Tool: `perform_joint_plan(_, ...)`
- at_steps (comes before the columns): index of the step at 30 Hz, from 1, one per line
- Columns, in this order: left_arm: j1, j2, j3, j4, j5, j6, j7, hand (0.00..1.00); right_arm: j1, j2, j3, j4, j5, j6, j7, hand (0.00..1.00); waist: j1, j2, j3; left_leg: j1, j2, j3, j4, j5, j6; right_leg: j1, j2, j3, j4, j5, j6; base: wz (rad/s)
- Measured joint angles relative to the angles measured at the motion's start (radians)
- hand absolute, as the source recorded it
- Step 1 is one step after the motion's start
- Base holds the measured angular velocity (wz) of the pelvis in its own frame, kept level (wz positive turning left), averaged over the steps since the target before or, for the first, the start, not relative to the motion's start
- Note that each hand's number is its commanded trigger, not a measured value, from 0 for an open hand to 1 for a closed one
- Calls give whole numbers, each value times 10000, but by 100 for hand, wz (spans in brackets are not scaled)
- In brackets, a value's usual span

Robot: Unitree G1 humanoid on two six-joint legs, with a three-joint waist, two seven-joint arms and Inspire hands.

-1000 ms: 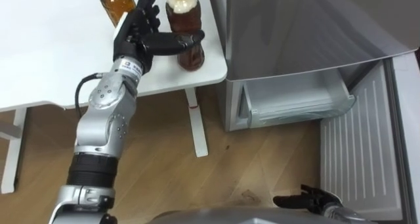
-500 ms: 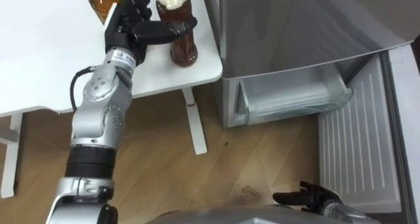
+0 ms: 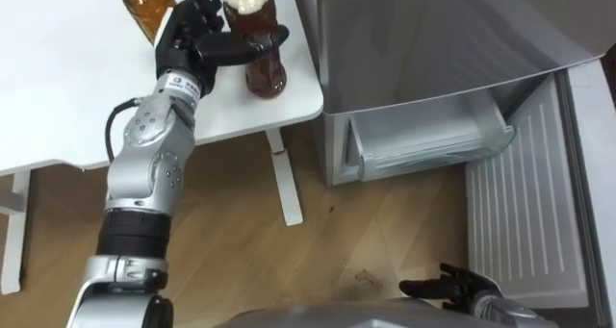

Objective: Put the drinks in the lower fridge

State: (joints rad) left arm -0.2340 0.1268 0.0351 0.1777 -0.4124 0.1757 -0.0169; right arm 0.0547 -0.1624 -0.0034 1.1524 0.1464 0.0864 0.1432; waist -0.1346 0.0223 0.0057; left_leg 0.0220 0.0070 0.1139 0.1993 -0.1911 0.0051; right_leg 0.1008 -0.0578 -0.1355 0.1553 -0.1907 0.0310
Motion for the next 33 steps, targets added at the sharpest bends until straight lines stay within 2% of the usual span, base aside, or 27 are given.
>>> perform_joint_plan(3,-121,1,1,0,-156,-2,-68,0,-3,0,0,0,0,-5,-9,0,4,1,-1,4,0,0,3,0,0,2,0,1,3,0,0,0)
perform_joint_plan(4,-142,2,1,0,-211,-3,-124,20,-1,0,0,1,0,-6,-11,0,4,2,-1,7,0,2,6,0,0,3,0,5,5,0,0,0)
perform_joint_plan(5,-142,2,0,0,-292,-3,-150,65,-1,0,1,0,0,-9,-13,0,4,1,-1,9,0,9,9,0,0,2,0,19,5,0,0,0)
perform_joint_plan(7,-142,2,0,0,-296,-3,-153,100,-2,0,2,0,0,-10,-17,0,4,0,-1,10,0,24,11,1,0,-2,0,71,4,0,0,0)
perform_joint_plan(17,-142,39,-21,-2,-649,-2,-329,100,-30,5,4,-4,-3,-15,-8,0,-12,-4,0,-6,12,184,10,1,2,-106,-1,287,42,0,0,-5)
perform_joint_plan(23,-128,40,-304,0,-628,7,-301,100,-128,66,32,59,-1,17,-236,0,-5,-29,15,-18,21,221,18,2,3,-167,-1,311,108,0,1,-1)
perform_joint_plan(33,-114,25,-513,-1,-637,201,-331,100,-295,58,202,145,-42,26,-303,0,89,22,-12,-9,27,229,47,4,4,-203,2,391,133,0,0,-1)
